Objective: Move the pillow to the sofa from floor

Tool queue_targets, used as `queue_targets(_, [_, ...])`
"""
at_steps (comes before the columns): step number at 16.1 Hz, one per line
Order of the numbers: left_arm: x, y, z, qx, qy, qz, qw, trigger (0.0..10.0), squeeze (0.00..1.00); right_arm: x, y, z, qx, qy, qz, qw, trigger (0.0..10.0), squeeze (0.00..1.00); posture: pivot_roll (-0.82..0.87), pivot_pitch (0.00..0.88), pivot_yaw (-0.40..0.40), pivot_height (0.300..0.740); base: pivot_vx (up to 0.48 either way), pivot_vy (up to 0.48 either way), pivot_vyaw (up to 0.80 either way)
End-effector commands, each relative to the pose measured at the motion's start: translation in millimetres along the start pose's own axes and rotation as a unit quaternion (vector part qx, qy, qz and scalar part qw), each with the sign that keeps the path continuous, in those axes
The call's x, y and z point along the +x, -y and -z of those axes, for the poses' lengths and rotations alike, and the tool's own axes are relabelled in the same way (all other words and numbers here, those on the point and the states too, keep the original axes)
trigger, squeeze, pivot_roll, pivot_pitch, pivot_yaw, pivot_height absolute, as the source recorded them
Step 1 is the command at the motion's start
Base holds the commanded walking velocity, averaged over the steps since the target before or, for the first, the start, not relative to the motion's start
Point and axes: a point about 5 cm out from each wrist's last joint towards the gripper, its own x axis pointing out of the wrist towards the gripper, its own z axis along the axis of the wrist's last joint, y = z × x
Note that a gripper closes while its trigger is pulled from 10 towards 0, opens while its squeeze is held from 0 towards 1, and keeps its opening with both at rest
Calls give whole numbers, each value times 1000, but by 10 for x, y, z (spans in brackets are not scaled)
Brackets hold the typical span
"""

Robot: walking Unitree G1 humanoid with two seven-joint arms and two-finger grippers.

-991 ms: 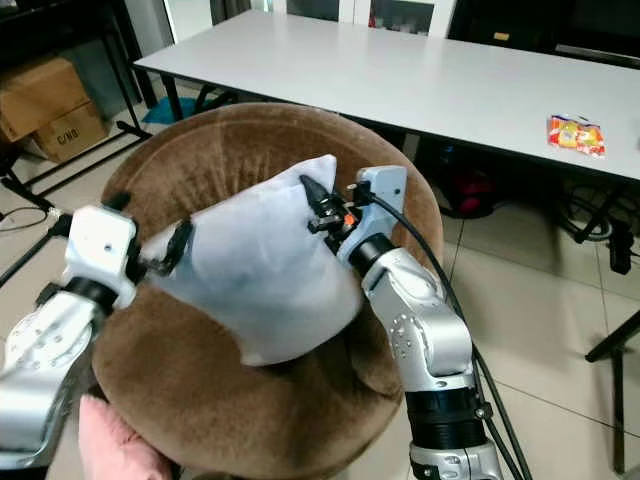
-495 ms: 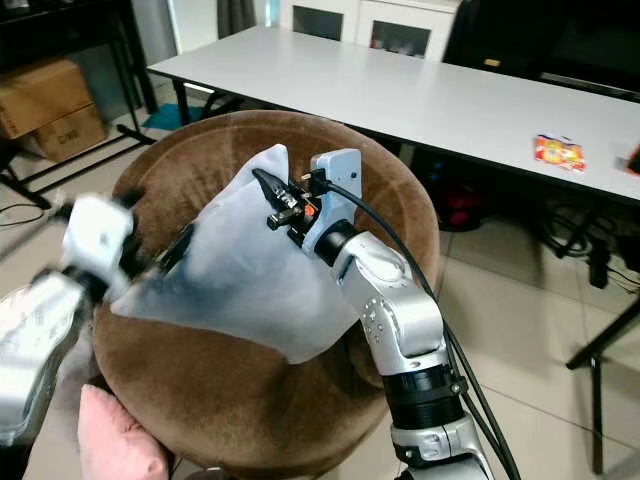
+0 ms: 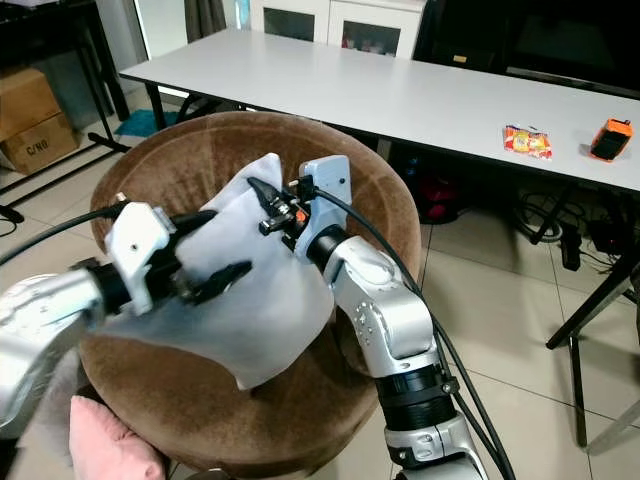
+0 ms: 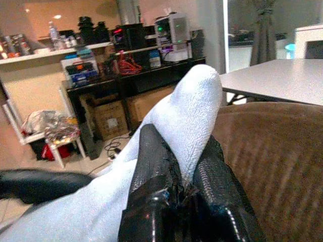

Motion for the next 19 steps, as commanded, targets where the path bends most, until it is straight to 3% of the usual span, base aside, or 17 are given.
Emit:
queue_targets(1, [-53, -23, 24, 4, -24, -7, 1000, 10000, 1000, 18, 35, -133, -5, 27, 12, 1000, 10000, 0, -2, 0, -7, 740, 0, 0, 0])
queue_targets(4, [-49, -146, 281, 50, -108, -65, 991, 10000, 1000, 47, 26, -142, 1, 30, 9, 1000, 10000, 0, 5, 0, -11, 740, 0, 0, 0])
queue_targets(7, [-26, -223, 437, 60, -139, -96, 984, 10000, 1000, 58, 22, -162, 6, 33, 9, 999, 10000, 0, 2, 0, -12, 740, 0, 0, 0])
queue_targets(9, [65, -290, 572, 51, -134, -115, 983, 10000, 357, 68, 18, -177, 12, 35, 8, 999, 10000, 0, 2, 0, -18, 740, 0, 0, 0])
queue_targets(10, [146, -350, 652, 73, -135, -111, 982, 10000, 0, 77, 7, -179, 15, 34, 4, 999, 10000, 0, -5, 0, -20, 740, 0, 0, 0])
queue_targets(15, [222, -495, 528, 121, -91, -118, 981, 10000, 0, 72, 4, -167, 17, 31, 2, 999, 10000, 0, -15, 0, -8, 740, 0, 0, 0])
queue_targets(19, [235, -516, 316, 94, 7, -124, 988, 10000, 0, 35, 23, -132, 17, 22, 8, 1000, 10000, 0, -26, 0, 1, 740, 0, 0, 0])
